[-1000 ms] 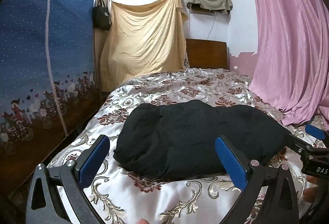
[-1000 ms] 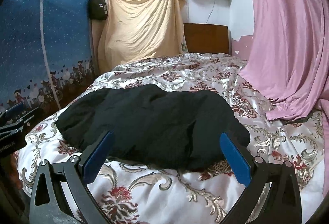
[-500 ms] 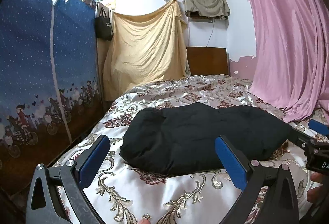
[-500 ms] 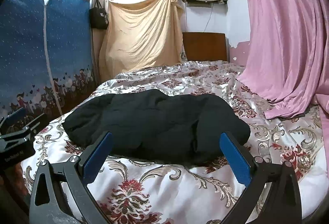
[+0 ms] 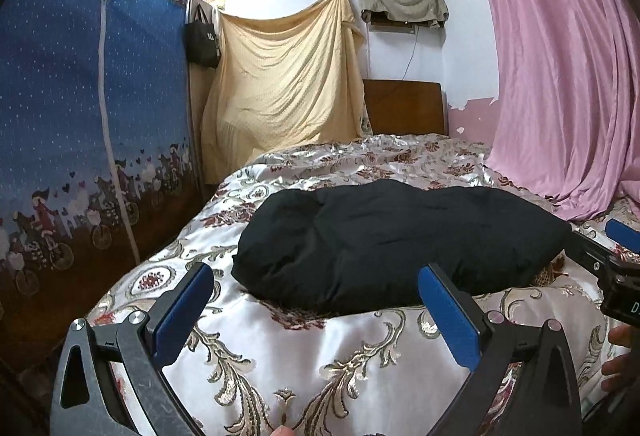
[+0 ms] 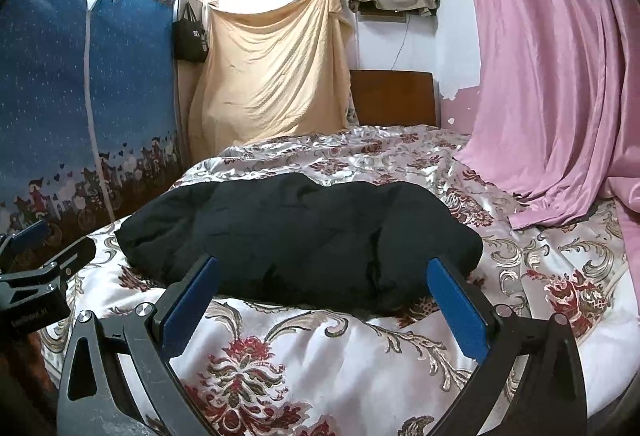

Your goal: Fold large clothes

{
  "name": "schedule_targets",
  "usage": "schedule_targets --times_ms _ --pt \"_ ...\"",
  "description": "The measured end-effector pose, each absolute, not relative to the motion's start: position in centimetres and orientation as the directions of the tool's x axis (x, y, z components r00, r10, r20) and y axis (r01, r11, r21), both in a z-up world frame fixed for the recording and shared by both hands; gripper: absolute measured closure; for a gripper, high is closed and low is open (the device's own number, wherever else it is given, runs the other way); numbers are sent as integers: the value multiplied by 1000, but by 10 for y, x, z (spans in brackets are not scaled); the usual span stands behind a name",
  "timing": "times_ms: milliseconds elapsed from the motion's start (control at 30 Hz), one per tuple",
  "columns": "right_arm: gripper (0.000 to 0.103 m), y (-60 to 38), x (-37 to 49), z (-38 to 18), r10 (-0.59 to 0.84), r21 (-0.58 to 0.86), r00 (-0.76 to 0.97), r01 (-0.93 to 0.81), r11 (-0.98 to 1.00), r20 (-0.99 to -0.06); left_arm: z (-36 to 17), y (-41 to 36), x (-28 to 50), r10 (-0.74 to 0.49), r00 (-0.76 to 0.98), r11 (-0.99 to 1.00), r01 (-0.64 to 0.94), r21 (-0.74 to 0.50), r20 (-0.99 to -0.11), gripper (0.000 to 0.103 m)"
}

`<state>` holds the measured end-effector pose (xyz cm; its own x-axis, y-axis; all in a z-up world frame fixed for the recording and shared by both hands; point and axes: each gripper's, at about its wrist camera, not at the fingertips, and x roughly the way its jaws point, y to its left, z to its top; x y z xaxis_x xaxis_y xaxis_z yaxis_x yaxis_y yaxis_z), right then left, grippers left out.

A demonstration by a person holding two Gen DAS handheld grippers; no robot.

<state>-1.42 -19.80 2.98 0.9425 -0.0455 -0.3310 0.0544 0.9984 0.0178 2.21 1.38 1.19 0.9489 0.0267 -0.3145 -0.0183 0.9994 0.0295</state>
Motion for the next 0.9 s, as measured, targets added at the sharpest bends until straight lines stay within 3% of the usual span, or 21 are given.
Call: schedule_targets --times_ms 900 --pt "1 -199 -8 14 -29 40 932 46 998 -361 8 14 25 20 946 1000 -15 20 -324 0"
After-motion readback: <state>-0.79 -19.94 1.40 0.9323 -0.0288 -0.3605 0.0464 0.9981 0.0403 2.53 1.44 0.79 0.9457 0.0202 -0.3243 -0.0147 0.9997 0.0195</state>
